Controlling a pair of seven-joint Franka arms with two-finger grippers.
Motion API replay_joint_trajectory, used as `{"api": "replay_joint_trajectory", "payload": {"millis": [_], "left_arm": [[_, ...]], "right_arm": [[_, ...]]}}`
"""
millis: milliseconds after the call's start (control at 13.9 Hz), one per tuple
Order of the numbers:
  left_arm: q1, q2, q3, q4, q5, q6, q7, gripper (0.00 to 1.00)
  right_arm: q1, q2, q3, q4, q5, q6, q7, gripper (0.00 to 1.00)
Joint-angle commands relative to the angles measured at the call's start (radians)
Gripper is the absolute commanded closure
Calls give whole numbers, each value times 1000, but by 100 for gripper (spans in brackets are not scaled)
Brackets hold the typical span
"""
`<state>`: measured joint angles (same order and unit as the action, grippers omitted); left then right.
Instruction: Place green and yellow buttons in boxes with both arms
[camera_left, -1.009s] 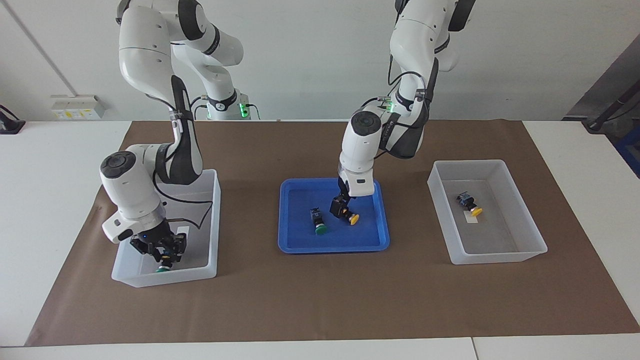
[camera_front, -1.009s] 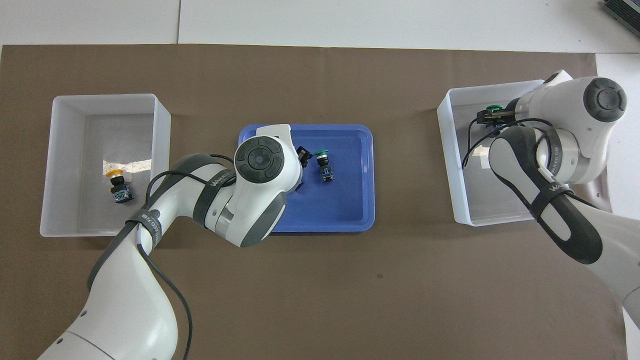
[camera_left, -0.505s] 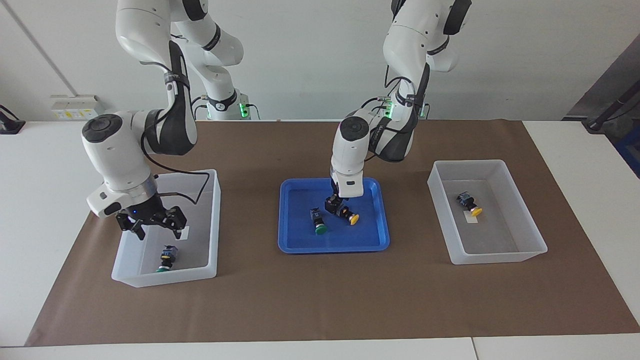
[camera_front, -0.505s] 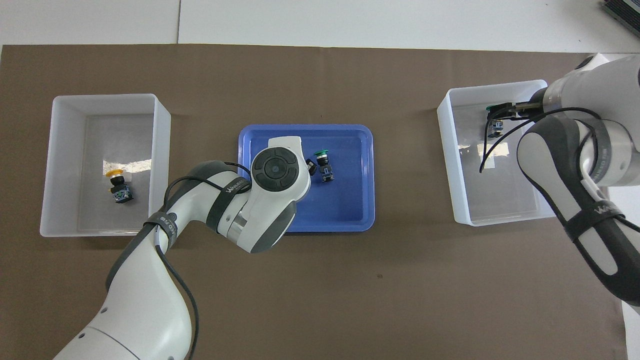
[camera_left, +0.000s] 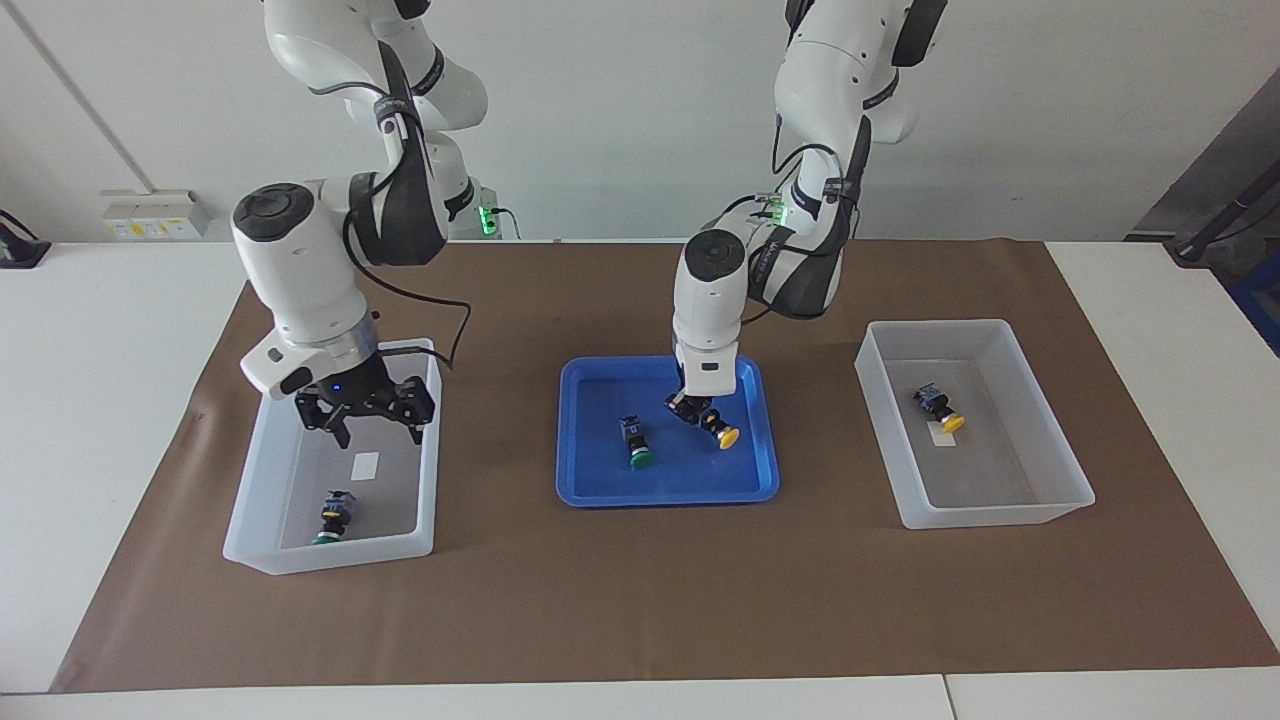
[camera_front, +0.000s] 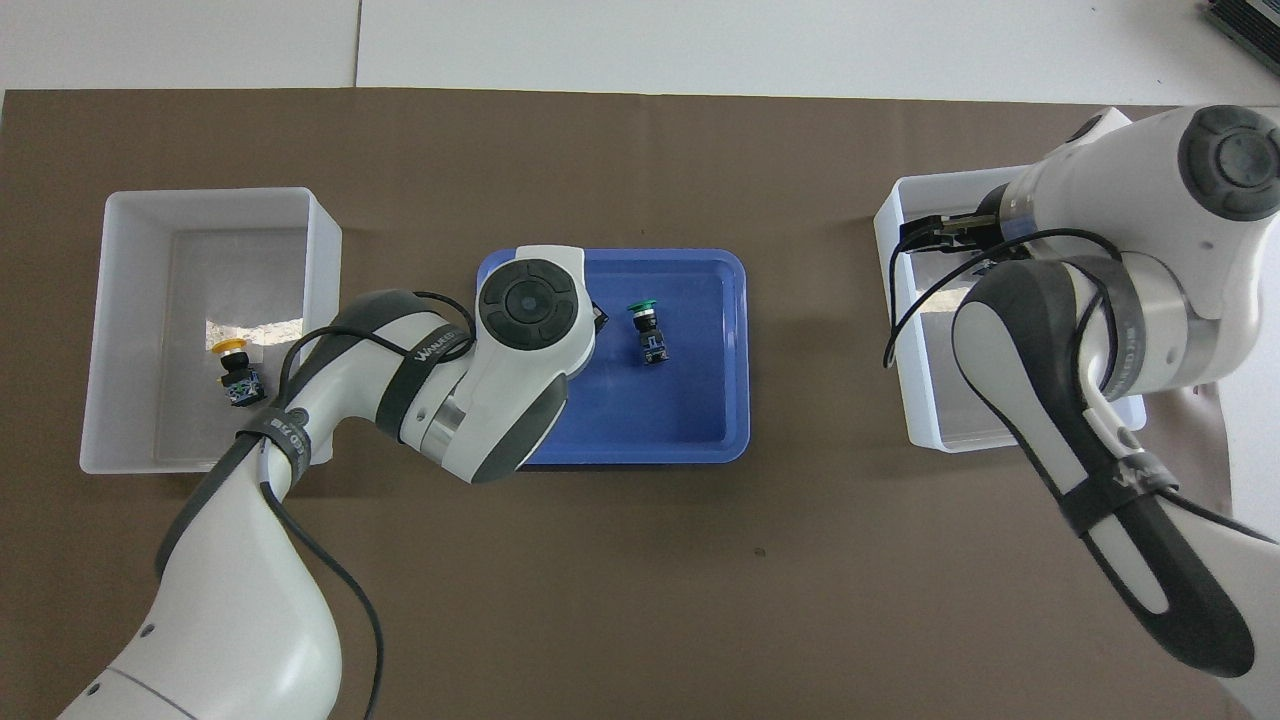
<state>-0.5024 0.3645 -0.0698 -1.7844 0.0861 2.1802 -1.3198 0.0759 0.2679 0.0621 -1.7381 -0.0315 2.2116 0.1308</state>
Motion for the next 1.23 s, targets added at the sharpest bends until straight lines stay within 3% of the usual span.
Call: {"api": "replay_joint_trajectory", "payload": {"millis": [0, 288, 649, 793, 1009, 1153], "left_arm": [[132, -145, -8, -10, -61, -123, 165, 100], [316, -243, -7, 10, -146, -256, 460, 100], [525, -288, 2, -19, -201, -267, 801, 100], [587, -318, 4, -106, -201, -217, 940, 100], [593, -368, 2, -321, -201, -7, 1030, 100], [593, -378, 2, -383, -201, 56, 1106, 100]], "right_arm": [[74, 37, 4, -11, 1, 89, 87, 0], [206, 89, 2, -5, -8, 164, 171, 0], [381, 215, -1, 44, -34, 229, 352, 0], [387, 228, 1, 40, -89, 256, 398, 0], [416, 238, 1, 17, -97, 264, 415, 0], [421, 238, -1, -18, -99, 299, 415, 0]]}}
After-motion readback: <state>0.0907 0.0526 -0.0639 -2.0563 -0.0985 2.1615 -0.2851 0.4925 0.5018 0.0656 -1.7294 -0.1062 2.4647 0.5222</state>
